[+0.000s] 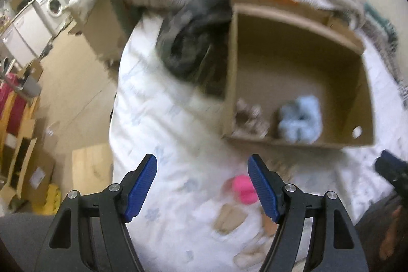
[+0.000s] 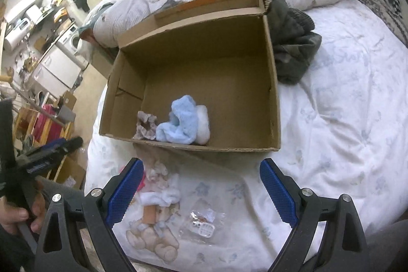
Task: Organize soft objects
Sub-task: 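Withdraw both tools from the box toward the remaining items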
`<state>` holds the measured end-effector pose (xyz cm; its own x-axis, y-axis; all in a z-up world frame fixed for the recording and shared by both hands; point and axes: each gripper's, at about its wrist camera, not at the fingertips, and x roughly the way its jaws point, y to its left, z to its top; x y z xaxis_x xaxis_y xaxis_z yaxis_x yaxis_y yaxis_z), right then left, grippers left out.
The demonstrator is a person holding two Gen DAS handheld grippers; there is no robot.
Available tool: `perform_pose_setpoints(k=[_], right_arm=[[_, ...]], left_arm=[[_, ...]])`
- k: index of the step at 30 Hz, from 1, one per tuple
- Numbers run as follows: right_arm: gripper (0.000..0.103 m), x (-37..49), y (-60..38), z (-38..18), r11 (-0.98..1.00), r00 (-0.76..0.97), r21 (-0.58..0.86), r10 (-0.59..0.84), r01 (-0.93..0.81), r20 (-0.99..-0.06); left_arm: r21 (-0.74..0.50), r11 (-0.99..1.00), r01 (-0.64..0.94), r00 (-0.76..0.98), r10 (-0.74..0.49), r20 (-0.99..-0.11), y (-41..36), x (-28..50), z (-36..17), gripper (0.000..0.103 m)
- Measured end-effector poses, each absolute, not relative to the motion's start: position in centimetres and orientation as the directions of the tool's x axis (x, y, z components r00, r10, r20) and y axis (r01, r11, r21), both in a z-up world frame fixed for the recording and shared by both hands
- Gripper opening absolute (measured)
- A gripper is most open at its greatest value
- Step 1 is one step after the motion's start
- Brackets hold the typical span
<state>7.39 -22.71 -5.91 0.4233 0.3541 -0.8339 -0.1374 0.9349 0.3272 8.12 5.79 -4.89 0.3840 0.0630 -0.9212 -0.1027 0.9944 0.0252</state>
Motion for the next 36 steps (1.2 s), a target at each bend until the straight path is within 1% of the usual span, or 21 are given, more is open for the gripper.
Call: perform_pose_setpoints(k=[6,9,11,13,14,20,25,26,27,28,29,30,32,36], right_arm=[[0.098,6.7,-22.7,-6.4,0.929,0.404,0.346,0.368,-0.129,-0.837],[0.098,6.4,-22.8,-6.5,0.93,0.415,0.35,0.364,-0.111,-0.834],[0.098,6.4,-22.9,-6.8,0.931,0.41,0.352,0.36,-0.099,-0.838],[0.098,6.5,-23.0,-7.2,0.932,0.397,0.35,0.356,-0.089,-0.846],[0.098,6.5,-23.0,-7.4,0.935,0.391,0.343,0.348,-0.085,-0.852],[0.098,6.7,-23.0,-8.2,0.942,0.362,0.327,0.33,-0.071,-0.872],[0.098,6.9,-22.6,-8.8,0.948,0.333,0.31,0.317,-0.075,-0.888],[0.098,6.9,-22.6,-9.0,0.948,0.325,0.309,0.316,-0.074,-0.891],[0.098,6.9,-22.5,-9.2,0.948,0.314,0.309,0.316,-0.073,-0.895],[0.098,7.0,-22.5,-9.5,0.947,0.299,0.313,0.318,-0.068,-0.899],[0.098,7.0,-22.5,-9.9,0.945,0.277,0.321,0.325,-0.062,-0.904],[0.098,7.1,-22.4,-10.4,0.942,0.252,0.33,0.334,-0.057,-0.908],[0.098,7.1,-22.3,-11.4,0.93,0.191,0.365,0.367,-0.047,-0.91],[0.098,6.8,-21.6,-14.0,0.922,0.057,0.387,0.388,-0.026,-0.92]], left_arm=[[-0.026,0.991,-0.133,0.268,0.011,-0.963,6.6,7.6,-7.4,0.071],[0.0,0.991,-0.131,0.223,0.029,-0.974,6.6,7.4,-8.5,0.071],[-0.005,0.995,-0.101,0.147,0.01,-0.989,6.1,7.3,-10.1,0.071],[-0.053,0.996,-0.079,0.048,-0.049,-0.998,5.5,7.0,-12.0,0.069],[-0.064,0.995,-0.075,0.026,-0.062,-0.998,5.3,6.9,-12.6,0.067],[-0.05,0.998,-0.032,-0.043,-0.051,-0.998,3.8,7.3,-15.2,0.065],[-0.062,0.998,-0.013,-0.078,-0.063,-0.995,3.0,7.6,-16.5,0.05],[-0.063,0.998,-0.003,-0.084,-0.063,-0.994,2.8,7.6,-16.8,0.043],[-0.068,0.998,0.004,-0.087,-0.068,-0.994,2.6,7.7,-16.9,0.03],[-0.081,0.997,0.019,-0.09,-0.079,-0.993,2.2,7.6,-17.0,0.022],[-0.078,0.996,0.041,-0.086,-0.074,-0.993,1.6,7.6,-17.2,0.011],[-0.057,0.996,0.068,-0.064,-0.052,-0.997,1.2,7.5,-16.9,0.009],[-0.077,0.994,0.075,-0.041,-0.074,-0.996,0.9,7.3,-16.2,0.007],[-0.094,0.993,0.074,0.014,-0.095,-0.995,1.0,7.1,-14.4,0.007]])
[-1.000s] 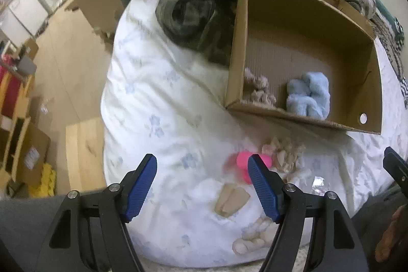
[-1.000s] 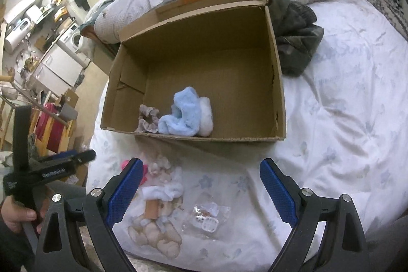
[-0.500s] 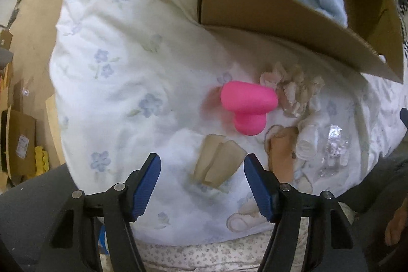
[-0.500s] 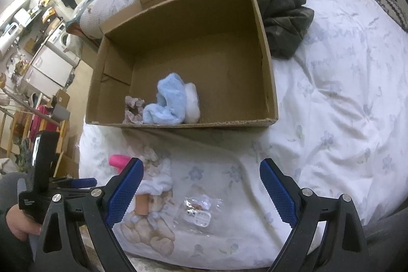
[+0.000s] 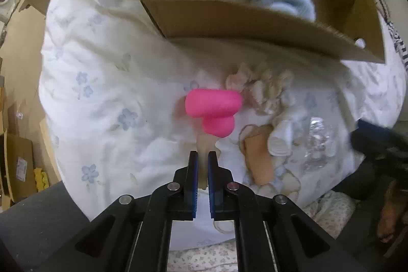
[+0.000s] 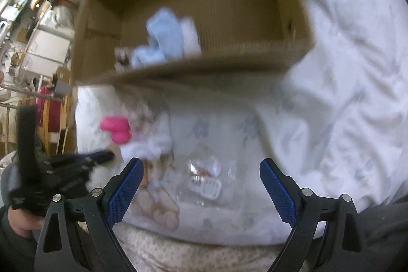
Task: Organize soft objects
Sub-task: 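Withdraw both tools from the box toward the remaining items, then grasp the beige cup with the left tool while the right tool grasps the plastic bag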
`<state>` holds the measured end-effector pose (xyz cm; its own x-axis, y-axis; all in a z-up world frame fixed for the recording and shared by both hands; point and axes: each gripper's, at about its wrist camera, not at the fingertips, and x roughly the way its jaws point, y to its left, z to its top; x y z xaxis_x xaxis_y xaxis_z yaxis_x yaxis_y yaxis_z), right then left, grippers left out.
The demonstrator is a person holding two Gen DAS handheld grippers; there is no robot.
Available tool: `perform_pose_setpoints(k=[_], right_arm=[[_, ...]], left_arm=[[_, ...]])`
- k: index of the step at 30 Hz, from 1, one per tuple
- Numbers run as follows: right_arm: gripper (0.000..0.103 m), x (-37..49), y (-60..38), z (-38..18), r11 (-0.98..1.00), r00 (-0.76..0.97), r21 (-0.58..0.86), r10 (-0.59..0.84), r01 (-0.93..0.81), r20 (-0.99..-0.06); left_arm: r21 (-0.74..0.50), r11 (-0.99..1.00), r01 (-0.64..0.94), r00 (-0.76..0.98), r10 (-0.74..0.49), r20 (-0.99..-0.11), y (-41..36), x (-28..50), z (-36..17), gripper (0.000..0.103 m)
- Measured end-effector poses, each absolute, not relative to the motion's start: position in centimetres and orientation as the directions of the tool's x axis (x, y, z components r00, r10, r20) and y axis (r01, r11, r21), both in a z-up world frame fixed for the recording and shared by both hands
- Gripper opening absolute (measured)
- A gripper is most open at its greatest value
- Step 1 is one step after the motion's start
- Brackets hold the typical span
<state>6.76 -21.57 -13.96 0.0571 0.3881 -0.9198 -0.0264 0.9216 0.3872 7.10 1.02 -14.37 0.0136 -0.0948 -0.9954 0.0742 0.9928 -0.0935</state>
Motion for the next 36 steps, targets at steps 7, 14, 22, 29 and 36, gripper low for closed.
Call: perform_pose_setpoints(k=[7,14,22,29,36], right_arm=[[0.098,5.7,-19.6,-16.7,0.941,-0.039,0.337,0.336,-0.04,-0.941],[0.093,5.3,-17.2,-18.7,0.967,-0.045,0.245,0.243,-0.073,-0.969],[0.028,4.6,-16.4,-17.6,0.972,0.006,0.212,0.214,-0.105,-0.977],[0.016,4.0,-17.3,-12.8,0.941,0.154,0.319,0.334,-0.116,-0.93],[0.016,4.0,-20.7,-8.6,0.896,0.308,0.43,0.441,-0.106,-0.843]], left_arm=[[-0.101,0.993,0.06,0.111,-0.107,-0.988,1.5,5.8,-11.0,0.007],[-0.077,0.996,0.037,0.114,-0.081,-0.99,2.5,4.7,-10.2,0.007],[-0.086,0.996,-0.034,0.157,-0.079,-0.984,4.8,4.7,-9.6,0.007],[-0.107,0.99,-0.087,0.237,-0.084,-0.968,5.5,4.6,-8.2,0.007],[-0.126,0.988,-0.088,0.397,-0.081,-0.914,5.1,4.5,-4.9,0.007]])
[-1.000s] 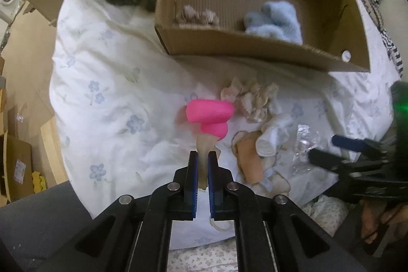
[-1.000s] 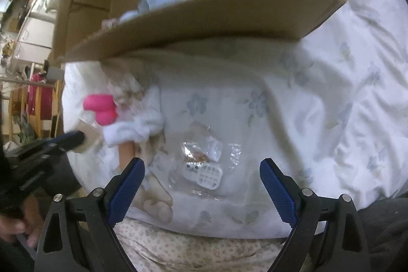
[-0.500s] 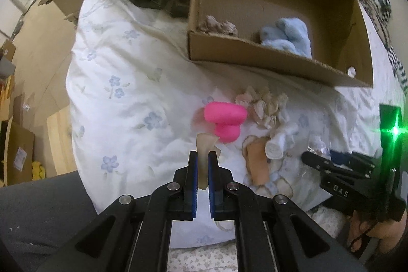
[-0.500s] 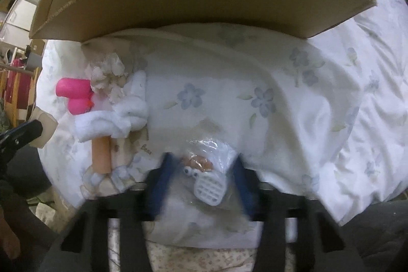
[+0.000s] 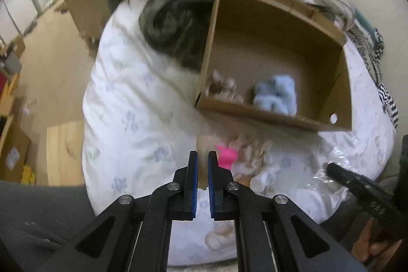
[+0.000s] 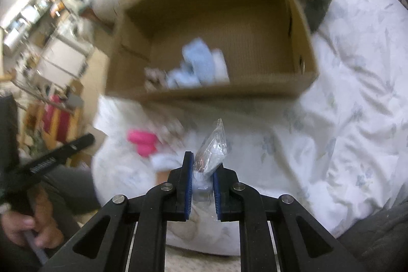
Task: Organize soft objects
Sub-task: 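Grasp the beige cup with the left tool while the right tool grasps the plastic bag, then lower both held items into the box and open both tools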
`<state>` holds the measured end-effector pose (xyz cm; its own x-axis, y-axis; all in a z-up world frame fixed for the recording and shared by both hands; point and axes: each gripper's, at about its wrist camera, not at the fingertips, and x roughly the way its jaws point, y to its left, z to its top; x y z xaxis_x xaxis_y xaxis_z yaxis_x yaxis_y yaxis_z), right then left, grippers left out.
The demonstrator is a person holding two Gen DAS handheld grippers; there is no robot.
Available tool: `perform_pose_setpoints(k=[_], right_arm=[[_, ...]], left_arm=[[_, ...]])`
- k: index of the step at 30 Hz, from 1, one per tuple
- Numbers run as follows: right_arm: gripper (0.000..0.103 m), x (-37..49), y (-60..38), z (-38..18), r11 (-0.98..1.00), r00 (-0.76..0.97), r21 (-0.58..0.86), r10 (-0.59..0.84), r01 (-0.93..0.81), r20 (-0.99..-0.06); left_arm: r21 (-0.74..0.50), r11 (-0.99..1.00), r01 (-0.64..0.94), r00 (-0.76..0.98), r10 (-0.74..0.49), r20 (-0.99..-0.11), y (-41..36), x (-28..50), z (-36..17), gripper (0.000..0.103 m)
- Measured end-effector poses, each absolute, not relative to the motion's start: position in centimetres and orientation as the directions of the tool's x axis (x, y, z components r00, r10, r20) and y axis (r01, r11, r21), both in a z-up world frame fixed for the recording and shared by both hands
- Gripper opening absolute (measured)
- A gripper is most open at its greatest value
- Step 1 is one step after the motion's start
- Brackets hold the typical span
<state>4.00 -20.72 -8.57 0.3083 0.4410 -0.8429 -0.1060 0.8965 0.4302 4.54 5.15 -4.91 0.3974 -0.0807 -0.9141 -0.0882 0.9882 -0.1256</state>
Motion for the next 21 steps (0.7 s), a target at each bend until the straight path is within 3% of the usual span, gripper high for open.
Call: perform_pose_setpoints(k=[21], right_arm=[[0.016,3.1,-21.9,-4.6,0.861,0.456,0.489,0.493,-0.137,-0.741]], left_arm=[[-0.137,0.988,-0.073,0.48,-0.085,-0.873,4.2,4.2,-2.7,0.007]])
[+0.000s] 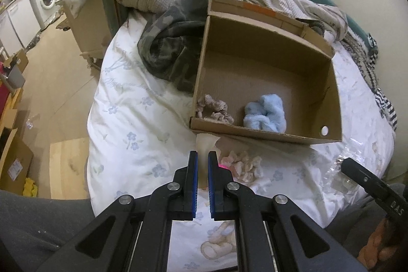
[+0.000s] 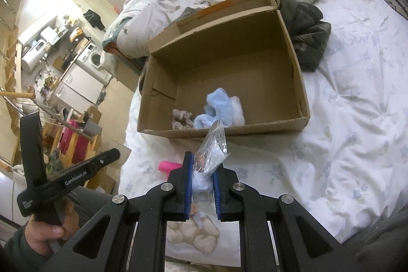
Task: Organize soft objects
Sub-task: 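Lower both held items into the box and open both tools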
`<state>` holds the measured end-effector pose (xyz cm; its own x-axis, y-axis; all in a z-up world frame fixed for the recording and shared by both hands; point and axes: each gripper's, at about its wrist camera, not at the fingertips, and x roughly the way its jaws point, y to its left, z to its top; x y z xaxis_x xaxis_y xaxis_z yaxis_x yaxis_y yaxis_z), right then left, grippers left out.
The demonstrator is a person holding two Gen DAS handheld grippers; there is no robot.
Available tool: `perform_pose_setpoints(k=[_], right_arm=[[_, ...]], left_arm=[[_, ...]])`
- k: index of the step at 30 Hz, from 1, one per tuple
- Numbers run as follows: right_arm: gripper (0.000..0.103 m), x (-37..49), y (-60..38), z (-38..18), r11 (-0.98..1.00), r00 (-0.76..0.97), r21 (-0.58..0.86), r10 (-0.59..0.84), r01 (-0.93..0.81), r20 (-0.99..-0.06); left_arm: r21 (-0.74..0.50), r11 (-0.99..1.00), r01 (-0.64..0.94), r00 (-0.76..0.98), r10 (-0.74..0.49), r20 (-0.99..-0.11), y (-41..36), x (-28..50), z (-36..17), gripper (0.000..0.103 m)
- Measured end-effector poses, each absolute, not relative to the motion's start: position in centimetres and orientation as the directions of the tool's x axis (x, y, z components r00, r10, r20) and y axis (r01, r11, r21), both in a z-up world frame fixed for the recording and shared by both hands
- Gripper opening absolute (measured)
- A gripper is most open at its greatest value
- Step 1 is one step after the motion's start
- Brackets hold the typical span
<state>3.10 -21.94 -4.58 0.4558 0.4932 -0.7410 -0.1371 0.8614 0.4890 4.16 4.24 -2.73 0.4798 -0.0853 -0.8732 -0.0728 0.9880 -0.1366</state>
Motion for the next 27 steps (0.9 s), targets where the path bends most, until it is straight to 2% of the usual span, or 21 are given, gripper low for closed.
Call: perform_pose_setpoints(k=[12,20,27], right_arm=[[0.016,7.5,-23.9,-0.8,0.843,0.524,0.518,0.511,-0.147,-0.682],[0.016,12.0,-24.8,-0.5,0.859,0.523,0.485,0.493,-0.165,-0.695],[0.016,13.5,-24.8,-4.2,0.857,0.484,0.504,0.489,-0.11,-0.725]], left_arm=[[-0.244,0.969,0.04,0.548,-0.226,-0.805,3.1,8.1,1.6,0.007],[-0.185,0.98,0.077,0.555,-0.196,-0.808,1.5,12.4,1.8,0.007],[-0.168,0.984,0.06,0.548,-0.173,-0.818,1.0,14.2,-1.4,0.007]])
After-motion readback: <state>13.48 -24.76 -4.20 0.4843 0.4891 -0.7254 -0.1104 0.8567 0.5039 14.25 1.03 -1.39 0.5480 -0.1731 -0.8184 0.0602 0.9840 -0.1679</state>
